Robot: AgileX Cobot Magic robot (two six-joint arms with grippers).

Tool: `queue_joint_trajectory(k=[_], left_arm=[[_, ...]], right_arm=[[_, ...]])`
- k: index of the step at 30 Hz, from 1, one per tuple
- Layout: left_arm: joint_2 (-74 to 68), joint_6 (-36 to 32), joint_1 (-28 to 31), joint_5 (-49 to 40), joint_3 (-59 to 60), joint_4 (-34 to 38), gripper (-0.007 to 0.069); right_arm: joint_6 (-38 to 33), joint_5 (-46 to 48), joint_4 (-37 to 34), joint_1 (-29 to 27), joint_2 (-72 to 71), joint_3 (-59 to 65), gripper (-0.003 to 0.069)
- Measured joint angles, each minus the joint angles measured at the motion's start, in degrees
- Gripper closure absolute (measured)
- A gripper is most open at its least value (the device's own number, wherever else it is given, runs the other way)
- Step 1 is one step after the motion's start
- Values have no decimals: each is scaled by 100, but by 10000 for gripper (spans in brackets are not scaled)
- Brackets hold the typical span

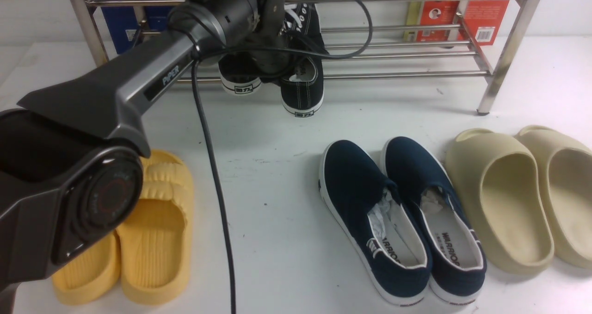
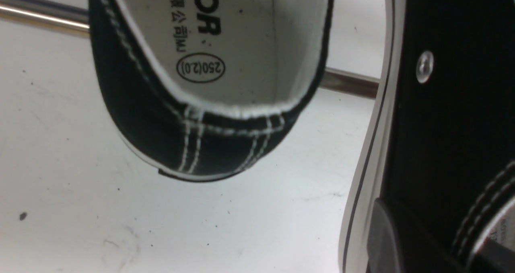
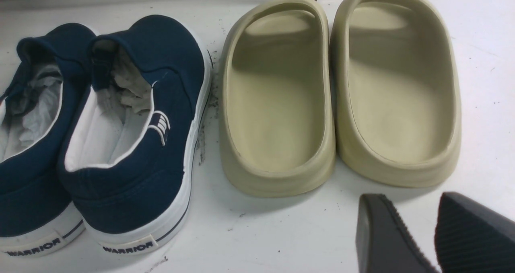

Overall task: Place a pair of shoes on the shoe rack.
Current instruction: Use the left arm to put a shoe into the shoe rack

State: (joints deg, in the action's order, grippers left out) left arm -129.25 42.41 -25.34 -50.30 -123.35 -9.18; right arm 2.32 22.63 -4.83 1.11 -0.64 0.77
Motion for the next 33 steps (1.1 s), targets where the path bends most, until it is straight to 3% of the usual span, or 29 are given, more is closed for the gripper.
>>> queue_joint_trajectory(k=[8,22,27,33], left_arm=[[0,0,7,57,0,-98,615],[28,126,14,499,-121,-150,477],[28,126,-23,80,-461,-97,448],[68,16,-297,-1223,-818,-246,438]], right_arm=[[0,0,0,0,0,0,419],[0,0,0,0,0,0,419],[0,0,0,0,0,0,419],[0,0,0,0,0,0,419]])
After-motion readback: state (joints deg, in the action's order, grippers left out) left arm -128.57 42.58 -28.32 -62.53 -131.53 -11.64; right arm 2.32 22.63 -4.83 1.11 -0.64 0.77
